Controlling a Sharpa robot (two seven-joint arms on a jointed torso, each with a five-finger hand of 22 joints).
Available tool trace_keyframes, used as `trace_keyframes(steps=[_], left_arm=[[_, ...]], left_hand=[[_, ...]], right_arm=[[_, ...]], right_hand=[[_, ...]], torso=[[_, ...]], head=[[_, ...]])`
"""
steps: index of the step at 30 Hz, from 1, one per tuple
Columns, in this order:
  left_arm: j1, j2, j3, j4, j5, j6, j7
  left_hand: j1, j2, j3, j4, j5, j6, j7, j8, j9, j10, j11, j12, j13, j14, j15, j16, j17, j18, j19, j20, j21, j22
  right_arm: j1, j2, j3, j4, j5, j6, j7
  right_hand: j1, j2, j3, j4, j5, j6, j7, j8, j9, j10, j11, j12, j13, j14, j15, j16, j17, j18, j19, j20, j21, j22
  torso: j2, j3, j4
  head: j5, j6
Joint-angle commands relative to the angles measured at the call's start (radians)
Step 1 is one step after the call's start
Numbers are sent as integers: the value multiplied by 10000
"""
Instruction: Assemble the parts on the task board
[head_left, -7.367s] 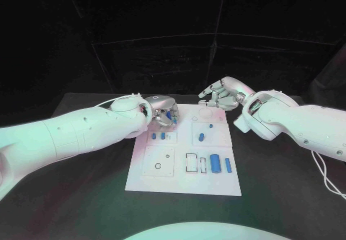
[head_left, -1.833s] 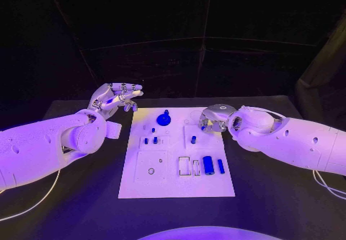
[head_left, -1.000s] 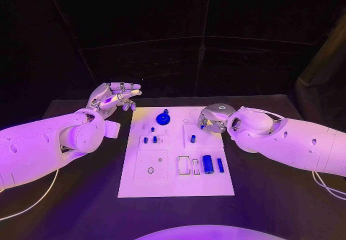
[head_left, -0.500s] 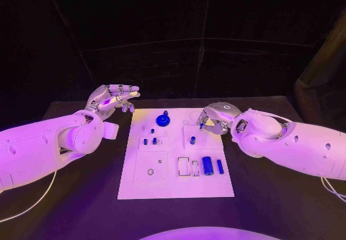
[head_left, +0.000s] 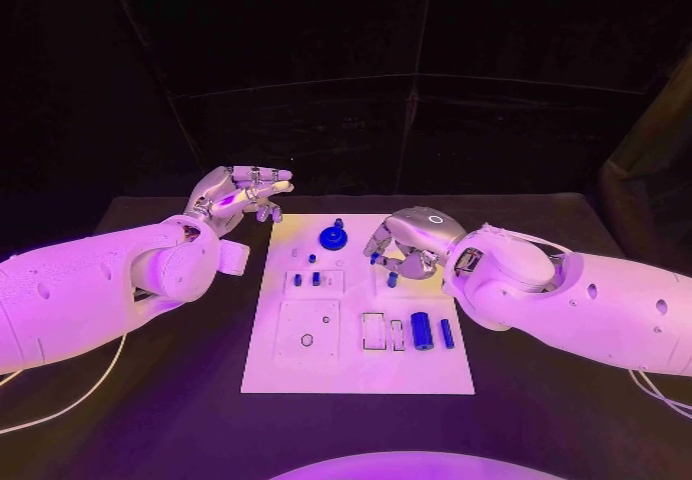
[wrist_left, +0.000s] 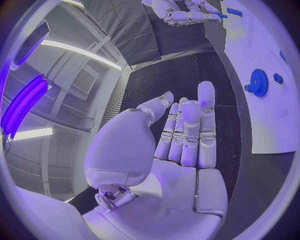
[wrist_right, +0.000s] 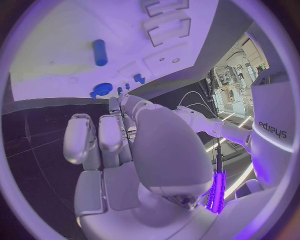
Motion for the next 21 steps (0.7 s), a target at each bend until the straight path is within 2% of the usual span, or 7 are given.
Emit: trace_keyframes(steps=[1,4,6,8,10,15,21], left_arm=[[16,92,11,43,46,117,17],[17,155,11,56,46,115,9],[18,192,11,63,47,109,10],[19,230,11,72,47,106,13],[20,260,11,88,47,101,17],[21,300,11,113,47,88,2],[23,308,11,119,47,77,-24]], left_hand=[[27,60,-33,1,40,-10,50,44,-9,-27,52,40,10,-80,-1,-56,-9,133,-60,29,-47,-9],[27,60,-33,1,40,-10,50,44,-9,-27,52,40,10,-80,-1,-56,-9,133,-60,29,-47,-9],[27,60,-33,1,40,-10,50,44,-9,-27,52,40,10,-80,-1,-56,-9,133,-60,29,-47,-9],[27,60,-33,1,40,-10,50,44,-9,-27,52,40,10,-80,-1,-56,-9,133,-60,29,-47,-9],[25,61,-45,2,40,-14,53,43,-10,-33,54,45,10,-96,2,-76,-41,133,-64,31,-59,-18],[25,61,-45,2,40,-14,53,43,-10,-33,54,45,10,-96,2,-76,-41,133,-64,31,-59,-18],[21,64,-52,6,39,-14,54,44,-10,-34,55,49,10,-101,3,-82,-51,132,-66,32,-66,-23]], right_arm=[[13,277,1,105,139,-80,286],[-27,564,-2,78,149,-45,401],[-124,738,-4,37,152,-17,463],[-253,954,-6,-66,155,29,542],[-430,1217,-8,-233,156,110,628],[-782,1582,-10,-522,124,258,741],[-949,1781,-15,-667,84,550,735]], right_hand=[[-82,1,97,-8,6,57,37,-37,10,69,-2,-52,1,220,4,49,-20,-91,77,-9,57,6],[-95,-1,110,-20,13,57,37,-37,10,67,-2,-54,0,219,4,51,-21,-91,75,-8,57,6],[-112,-4,122,-32,19,56,38,-38,10,64,-1,-55,0,218,5,52,-24,-92,77,-7,59,9],[-113,-4,122,-32,19,56,38,-38,10,64,-1,-55,0,218,5,52,-24,-92,77,-7,59,10],[-133,-4,140,-49,28,52,40,-40,10,58,1,-58,-1,219,6,57,-22,-93,81,-7,63,16],[-172,-5,178,-86,42,35,47,-47,7,40,8,-66,-3,220,10,70,-17,-95,85,-4,70,25],[-230,-8,202,-113,44,21,57,-51,5,22,17,-71,-5,218,16,67,-32,-94,80,0,68,20]], torso=[[1,7,11],[2,-2,4],[3,-7,-13],[2,-16,-3],[10,6,-10],[15,5,35],[18,2,7]], head=[[178,-62],[348,-133],[450,-159],[538,-192],[649,-233],[767,-286],[906,-360]])
